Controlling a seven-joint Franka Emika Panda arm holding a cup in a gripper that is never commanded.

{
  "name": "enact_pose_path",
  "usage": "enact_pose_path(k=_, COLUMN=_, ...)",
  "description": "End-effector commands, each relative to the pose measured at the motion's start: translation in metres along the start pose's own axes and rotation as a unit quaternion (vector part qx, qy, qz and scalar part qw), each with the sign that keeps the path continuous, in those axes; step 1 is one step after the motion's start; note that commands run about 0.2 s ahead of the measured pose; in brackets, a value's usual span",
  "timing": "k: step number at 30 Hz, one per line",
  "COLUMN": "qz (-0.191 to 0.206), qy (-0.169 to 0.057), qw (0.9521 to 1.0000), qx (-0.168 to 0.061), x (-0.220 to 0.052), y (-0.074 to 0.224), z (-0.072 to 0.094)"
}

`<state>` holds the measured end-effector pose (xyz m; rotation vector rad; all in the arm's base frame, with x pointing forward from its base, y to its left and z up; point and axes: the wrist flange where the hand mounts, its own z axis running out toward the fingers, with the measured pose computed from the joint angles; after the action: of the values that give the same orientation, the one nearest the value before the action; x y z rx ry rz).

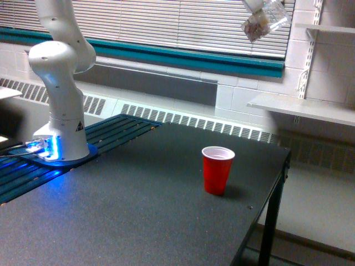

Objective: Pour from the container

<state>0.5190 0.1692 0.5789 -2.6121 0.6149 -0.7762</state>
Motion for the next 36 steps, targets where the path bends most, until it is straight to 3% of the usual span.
enact_pose_path(k=1, qz=0.001, qy=0.002, qw=1.0000, qx=0.003, x=-0.007, y=-0.006, z=0.003)
enact_pose_path(k=15, qz=0.024, qy=0.005, qw=0.9997, qx=-0.005, x=-0.008, y=0.014, z=0.009)
enact_pose_path(k=23, qz=0.029, qy=0.012, qw=0.9986, qx=-0.043, x=-0.007, y=0.044, z=0.008)
enact_pose_path(k=36, qz=0.064, qy=-0.004, qw=0.9953, qx=-0.073, x=-0.020, y=0.102, z=0.013)
